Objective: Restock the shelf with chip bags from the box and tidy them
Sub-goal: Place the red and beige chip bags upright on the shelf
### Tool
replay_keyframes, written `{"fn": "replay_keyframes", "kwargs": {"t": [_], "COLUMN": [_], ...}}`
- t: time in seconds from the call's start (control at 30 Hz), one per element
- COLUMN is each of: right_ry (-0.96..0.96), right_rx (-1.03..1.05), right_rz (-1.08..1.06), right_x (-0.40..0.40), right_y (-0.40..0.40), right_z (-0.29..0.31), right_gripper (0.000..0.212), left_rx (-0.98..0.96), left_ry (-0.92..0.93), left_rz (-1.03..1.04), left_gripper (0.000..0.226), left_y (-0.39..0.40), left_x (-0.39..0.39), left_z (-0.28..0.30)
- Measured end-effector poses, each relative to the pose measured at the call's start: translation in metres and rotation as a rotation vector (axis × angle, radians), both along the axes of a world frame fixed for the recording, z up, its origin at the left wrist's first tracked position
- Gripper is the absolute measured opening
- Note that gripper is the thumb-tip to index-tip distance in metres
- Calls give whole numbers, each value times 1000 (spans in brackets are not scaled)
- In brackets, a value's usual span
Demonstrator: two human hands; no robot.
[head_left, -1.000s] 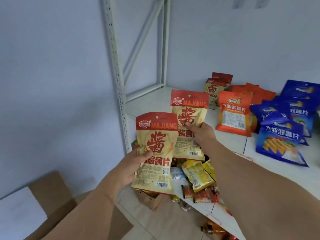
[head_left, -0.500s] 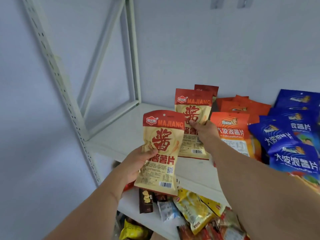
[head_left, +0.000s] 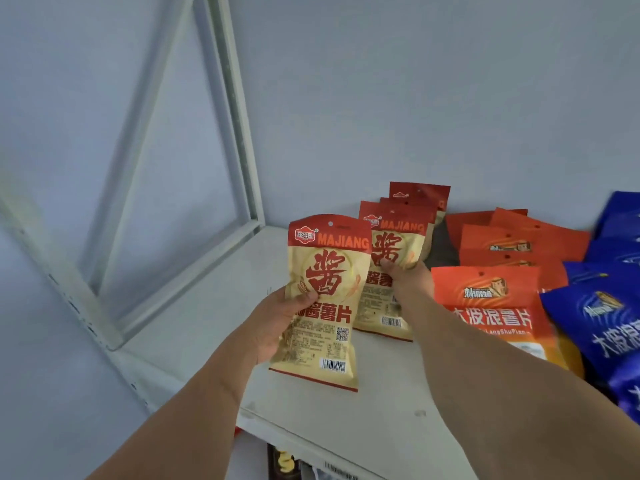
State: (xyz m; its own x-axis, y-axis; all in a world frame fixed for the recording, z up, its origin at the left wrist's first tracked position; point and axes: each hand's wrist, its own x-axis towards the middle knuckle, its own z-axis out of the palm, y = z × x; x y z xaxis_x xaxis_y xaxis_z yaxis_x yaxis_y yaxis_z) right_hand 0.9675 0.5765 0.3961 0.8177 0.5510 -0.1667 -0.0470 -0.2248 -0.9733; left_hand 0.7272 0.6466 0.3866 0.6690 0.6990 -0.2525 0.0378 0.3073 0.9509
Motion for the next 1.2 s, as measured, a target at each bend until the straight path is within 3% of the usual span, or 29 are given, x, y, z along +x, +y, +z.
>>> {"fn": "replay_keyframes", "kwargs": {"t": [0.23, 0.47, 0.73, 0.83, 1.0, 1.1, 1.2], "right_ry": [-36, -139, -102, -223, -574, -824, -942], "right_rx": [-91, -133, -221, -368, -644, -886, -1019], "right_rz": [-130, -130, -159, -116, 79, 229, 322], "right_x": [16, 19, 23, 19, -4, -24, -39], "right_y": [20, 33, 31, 22, -6, -26, -42], "right_z": [-24, -30, -12, -1, 13, 21, 23], "right_gripper": [35, 28, 59, 61, 29, 28, 27], "left_rx": [-49, -63, -32, -18, 31, 48, 52], "left_ry": [17, 37, 40, 56, 118, 123, 104], "left_rz": [-27, -45, -41, -47, -60, -70, -49], "left_gripper": [47, 38, 35, 28, 24, 27, 28], "left_y": [34, 47, 45, 41, 38, 36, 32], "left_x": [16, 27, 41, 52, 76, 93, 110], "left_z": [-12, -19, -15, -8, -7, -10, -11]}}
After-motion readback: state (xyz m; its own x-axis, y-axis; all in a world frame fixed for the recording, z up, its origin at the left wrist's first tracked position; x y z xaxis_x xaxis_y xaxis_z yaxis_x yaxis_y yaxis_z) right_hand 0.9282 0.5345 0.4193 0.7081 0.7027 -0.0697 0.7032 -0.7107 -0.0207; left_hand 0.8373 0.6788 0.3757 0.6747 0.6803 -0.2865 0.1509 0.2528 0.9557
